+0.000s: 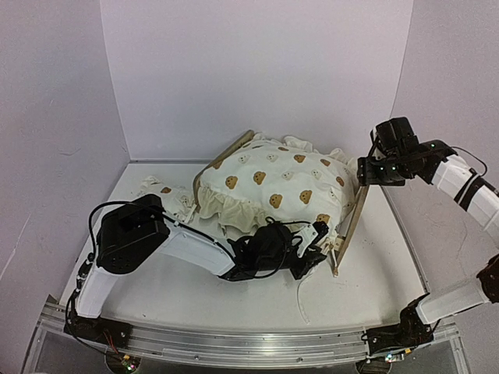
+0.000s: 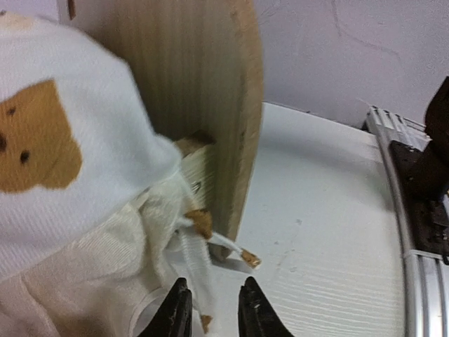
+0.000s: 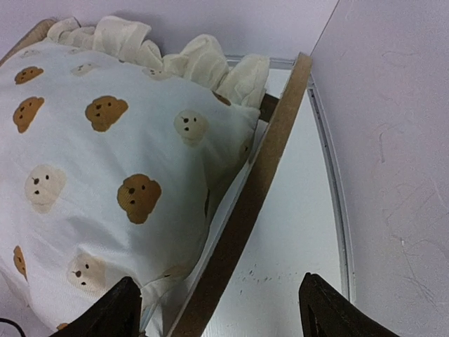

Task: Set up the pet bed

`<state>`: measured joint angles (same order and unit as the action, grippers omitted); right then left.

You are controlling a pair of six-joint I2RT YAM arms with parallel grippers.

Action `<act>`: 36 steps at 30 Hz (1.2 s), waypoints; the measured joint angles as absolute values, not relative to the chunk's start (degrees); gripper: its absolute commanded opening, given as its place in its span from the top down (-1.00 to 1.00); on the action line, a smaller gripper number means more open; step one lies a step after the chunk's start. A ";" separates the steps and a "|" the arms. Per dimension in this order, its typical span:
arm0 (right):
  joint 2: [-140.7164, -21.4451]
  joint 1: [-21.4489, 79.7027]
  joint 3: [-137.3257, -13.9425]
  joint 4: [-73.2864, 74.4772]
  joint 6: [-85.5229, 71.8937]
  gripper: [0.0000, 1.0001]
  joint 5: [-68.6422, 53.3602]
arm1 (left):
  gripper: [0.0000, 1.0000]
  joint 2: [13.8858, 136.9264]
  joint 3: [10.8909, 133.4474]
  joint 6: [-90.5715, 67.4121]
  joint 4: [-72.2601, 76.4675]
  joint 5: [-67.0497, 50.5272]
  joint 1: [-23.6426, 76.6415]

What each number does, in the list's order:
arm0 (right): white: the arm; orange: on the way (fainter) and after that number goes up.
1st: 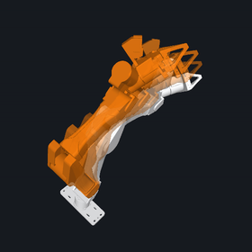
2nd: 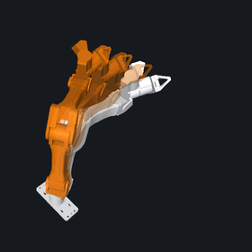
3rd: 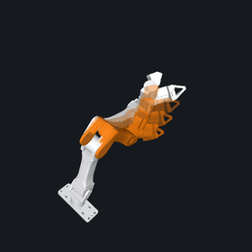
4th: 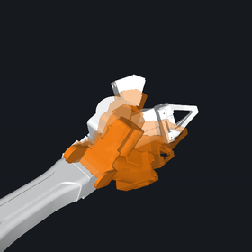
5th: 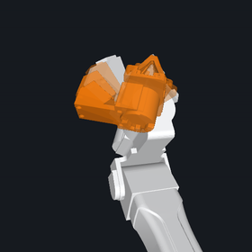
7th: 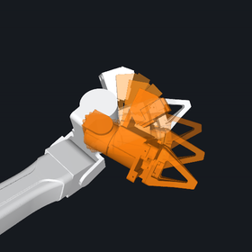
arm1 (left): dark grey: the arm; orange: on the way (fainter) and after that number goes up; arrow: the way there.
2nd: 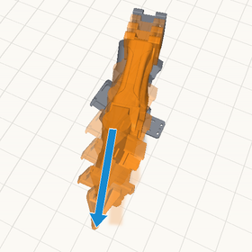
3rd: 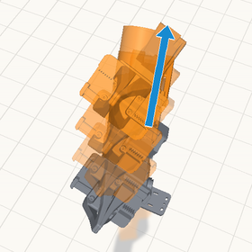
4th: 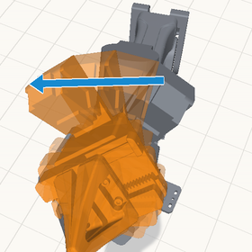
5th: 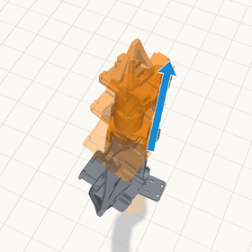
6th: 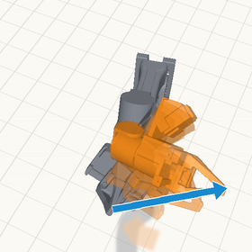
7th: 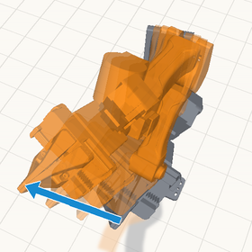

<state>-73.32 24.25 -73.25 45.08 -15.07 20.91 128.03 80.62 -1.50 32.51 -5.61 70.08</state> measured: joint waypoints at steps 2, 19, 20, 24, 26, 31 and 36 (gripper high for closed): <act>-74.41 23.92 -73.25 45.84 -14.76 -0.55 18.90 | 0.62 129.49 80.58 -0.99 33.04 -3.18 70.08; -72.29 23.92 -73.25 46.13 -12.88 -0.50 13.15 | 0.79 133.82 84.18 1.98 36.62 3.25 70.06; -71.83 23.92 -73.25 46.06 -12.86 -0.49 12.97 | 0.94 134.10 84.49 2.15 36.67 3.22 70.06; -70.70 23.92 -73.25 46.02 -12.86 -0.49 12.82 | 1.00 134.67 85.30 3.22 36.51 3.09 70.08; -70.57 23.92 -73.23 46.02 -12.86 -0.50 12.86 | 1.00 134.65 85.30 3.51 36.53 3.09 70.19; -70.54 23.92 -73.21 46.00 -12.78 -0.50 13.08 | 1.00 131.79 82.43 3.62 35.68 3.25 71.02; -70.57 23.92 -73.06 45.91 -12.60 -0.50 13.04 | 1.00 127.37 81.67 5.28 34.15 5.45 73.56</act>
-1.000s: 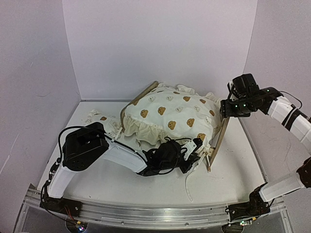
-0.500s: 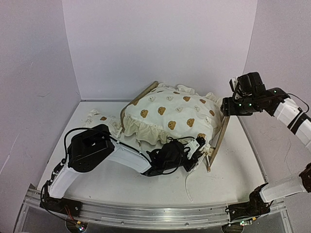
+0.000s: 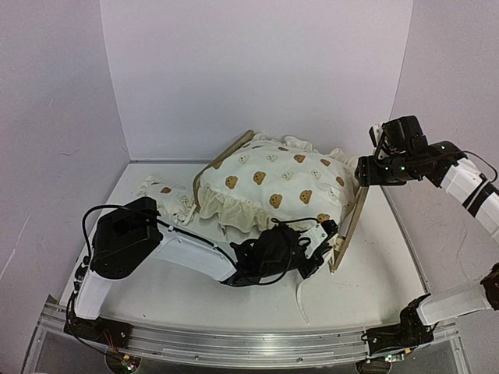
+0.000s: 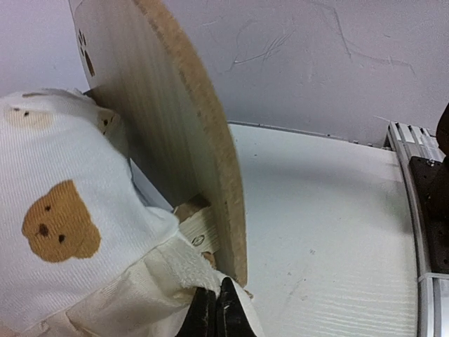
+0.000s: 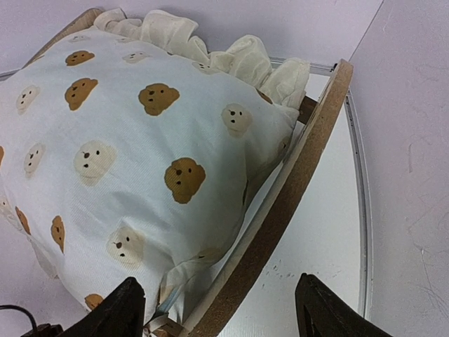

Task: Set up the pet bed

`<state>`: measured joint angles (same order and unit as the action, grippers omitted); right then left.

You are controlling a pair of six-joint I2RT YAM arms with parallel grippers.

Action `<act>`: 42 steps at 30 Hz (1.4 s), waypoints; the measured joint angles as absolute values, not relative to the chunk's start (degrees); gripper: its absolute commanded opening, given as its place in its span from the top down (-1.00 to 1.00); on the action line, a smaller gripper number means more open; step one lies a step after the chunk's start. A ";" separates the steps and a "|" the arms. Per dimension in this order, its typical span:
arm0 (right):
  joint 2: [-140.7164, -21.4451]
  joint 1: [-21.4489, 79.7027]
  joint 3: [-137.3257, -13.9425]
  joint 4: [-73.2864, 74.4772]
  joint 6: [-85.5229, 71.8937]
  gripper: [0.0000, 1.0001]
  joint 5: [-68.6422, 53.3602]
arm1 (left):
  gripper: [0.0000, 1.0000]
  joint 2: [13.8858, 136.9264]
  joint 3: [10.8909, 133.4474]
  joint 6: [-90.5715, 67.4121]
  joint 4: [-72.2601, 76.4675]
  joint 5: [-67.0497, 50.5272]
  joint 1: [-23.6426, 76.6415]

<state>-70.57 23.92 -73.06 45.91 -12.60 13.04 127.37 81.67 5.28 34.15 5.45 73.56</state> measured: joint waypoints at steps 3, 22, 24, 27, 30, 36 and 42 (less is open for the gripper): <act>-70.54 23.92 -73.03 45.78 -12.60 -0.50 13.04 | 1.00 126.72 82.83 6.09 33.19 6.22 74.81; -70.57 23.92 -72.47 45.65 -12.84 -0.51 13.76 | 0.49 135.39 92.90 11.11 21.04 2.09 74.63; -70.61 23.92 -72.47 45.67 -12.78 -0.57 14.48 | 0.18 134.69 92.07 11.57 18.76 0.10 74.59; -70.72 23.92 -72.47 45.87 -12.53 -0.77 17.04 | -0.51 129.49 86.24 11.25 14.74 -3.44 74.28; -71.29 23.20 -72.62 46.70 -12.10 -0.77 18.70 | -0.61 118.17 76.66 8.19 11.53 -8.49 73.01; -78.54 21.15 -77.12 49.87 -13.93 -0.60 17.96 | -0.66 91.92 67.42 -1.15 10.24 -13.69 61.28; -85.54 21.10 -79.92 51.68 -16.34 -0.03 17.43 | -0.67 83.74 70.67 -9.80 1.15 -6.00 45.52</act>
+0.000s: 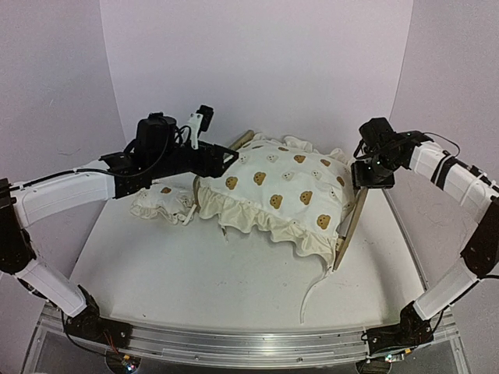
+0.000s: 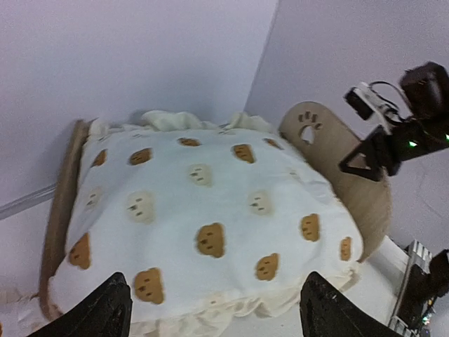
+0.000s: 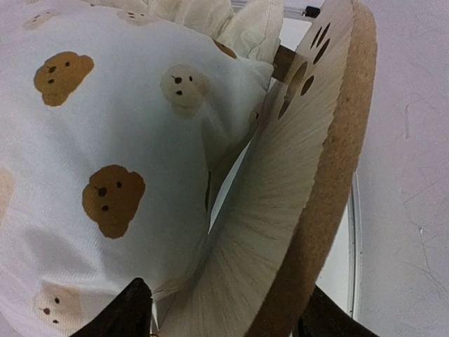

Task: Set up the pet bed

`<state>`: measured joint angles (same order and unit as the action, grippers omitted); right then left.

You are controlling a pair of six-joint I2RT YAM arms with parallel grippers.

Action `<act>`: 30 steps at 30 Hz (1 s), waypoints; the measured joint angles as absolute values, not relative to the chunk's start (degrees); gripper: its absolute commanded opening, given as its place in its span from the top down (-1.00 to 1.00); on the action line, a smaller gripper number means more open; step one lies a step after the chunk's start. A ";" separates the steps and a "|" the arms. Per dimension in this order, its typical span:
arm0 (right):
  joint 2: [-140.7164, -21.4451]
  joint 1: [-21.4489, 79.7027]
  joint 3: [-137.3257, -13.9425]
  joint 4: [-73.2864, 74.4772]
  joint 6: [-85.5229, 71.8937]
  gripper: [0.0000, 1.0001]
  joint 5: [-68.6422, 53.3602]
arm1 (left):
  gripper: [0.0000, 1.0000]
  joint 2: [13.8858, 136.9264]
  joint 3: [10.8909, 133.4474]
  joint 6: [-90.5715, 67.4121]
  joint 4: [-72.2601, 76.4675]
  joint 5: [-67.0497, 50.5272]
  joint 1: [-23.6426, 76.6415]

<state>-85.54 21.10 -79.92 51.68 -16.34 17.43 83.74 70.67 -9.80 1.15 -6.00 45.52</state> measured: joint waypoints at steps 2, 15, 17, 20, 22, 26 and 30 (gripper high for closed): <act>-86.52 20.47 -80.18 52.18 -16.47 0.21 17.17 | -0.67 84.01 71.20 -12.01 -2.35 -4.73 41.76; -87.74 8.29 -81.41 48.56 -7.16 1.00 6.39 | -0.67 85.69 69.93 -19.64 -5.74 -6.28 27.24; -88.20 6.63 -81.47 47.20 -2.26 1.00 3.29 | -0.67 84.93 67.85 -20.18 -4.45 -7.16 27.33; -90.35 3.64 -83.24 45.63 6.31 1.00 -3.01 | -0.66 83.83 65.19 -21.15 -3.92 -8.93 27.38; -93.71 1.93 -86.89 46.13 13.04 1.00 -7.38 | -0.66 83.15 63.42 -22.00 -2.72 -11.11 27.38; -103.63 -1.32 -98.78 49.98 24.93 1.00 -17.56 | -0.68 80.71 59.18 -24.34 -0.56 -16.40 27.38; -113.03 -2.70 -111.66 55.55 33.74 0.12 -23.29 | -0.74 79.11 57.63 -24.97 0.56 -21.50 27.38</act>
